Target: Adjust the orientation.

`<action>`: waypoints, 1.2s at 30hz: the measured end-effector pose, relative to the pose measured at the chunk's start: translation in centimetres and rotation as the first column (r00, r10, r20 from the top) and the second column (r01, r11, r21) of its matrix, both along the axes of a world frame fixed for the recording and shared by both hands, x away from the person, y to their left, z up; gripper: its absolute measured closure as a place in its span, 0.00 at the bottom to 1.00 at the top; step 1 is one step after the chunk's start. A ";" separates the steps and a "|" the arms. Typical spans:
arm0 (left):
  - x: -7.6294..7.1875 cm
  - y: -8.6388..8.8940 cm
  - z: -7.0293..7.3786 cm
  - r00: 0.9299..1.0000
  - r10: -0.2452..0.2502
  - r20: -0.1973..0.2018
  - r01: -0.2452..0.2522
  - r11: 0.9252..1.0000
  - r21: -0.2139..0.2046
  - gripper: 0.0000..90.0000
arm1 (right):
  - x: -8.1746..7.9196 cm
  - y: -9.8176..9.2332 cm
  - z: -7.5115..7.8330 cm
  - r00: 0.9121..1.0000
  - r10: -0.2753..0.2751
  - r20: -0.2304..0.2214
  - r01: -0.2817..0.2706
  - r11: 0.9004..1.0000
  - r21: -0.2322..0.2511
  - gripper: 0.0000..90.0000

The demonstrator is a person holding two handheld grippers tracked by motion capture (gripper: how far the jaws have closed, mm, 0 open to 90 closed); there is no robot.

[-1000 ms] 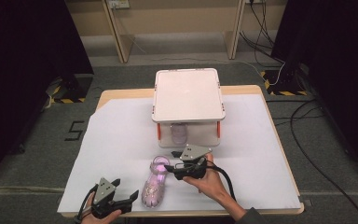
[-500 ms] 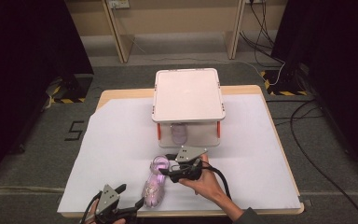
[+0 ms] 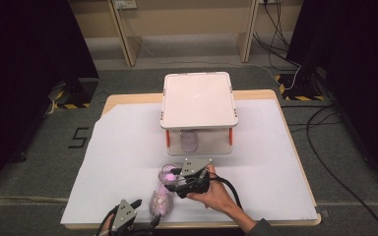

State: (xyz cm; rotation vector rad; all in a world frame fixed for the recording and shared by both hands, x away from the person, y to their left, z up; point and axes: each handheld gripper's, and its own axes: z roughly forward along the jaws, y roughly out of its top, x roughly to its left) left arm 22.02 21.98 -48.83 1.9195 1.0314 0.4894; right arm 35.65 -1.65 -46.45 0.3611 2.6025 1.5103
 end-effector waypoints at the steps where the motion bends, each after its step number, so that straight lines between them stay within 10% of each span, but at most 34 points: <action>1: 0.1 0.0 0.0 1.000 0.005 0.004 -0.006 1.000 0.012 0.18 | -0.1 0.1 -0.1 1.000 0.014 -0.005 -0.014 1.000 -0.010 0.50; 14: 0.7 0.4 0.2 0.999 0.046 0.000 -0.046 0.997 0.056 0.15 | -1.7 -1.0 0.1 0.998 0.057 -0.012 -0.058 0.994 -0.088 0.54; 22: 2.8 1.6 0.4 0.989 0.136 0.064 -0.143 0.982 0.122 0.18 | -3.3 -2.6 0.5 0.994 0.027 -0.105 -0.034 0.997 -0.068 0.56; 28: 5.8 2.8 0.1 0.981 0.190 0.028 -0.191 0.980 0.048 0.20 | -5.0 -2.5 0.3 0.987 0.029 -0.159 -0.043 0.995 -0.085 0.55; 36: 4.9 3.1 0.6 0.985 0.172 0.017 -0.172 0.985 0.029 0.20 | -5.5 -3.6 2.6 0.997 -0.019 -0.079 0.012 0.996 -0.087 0.50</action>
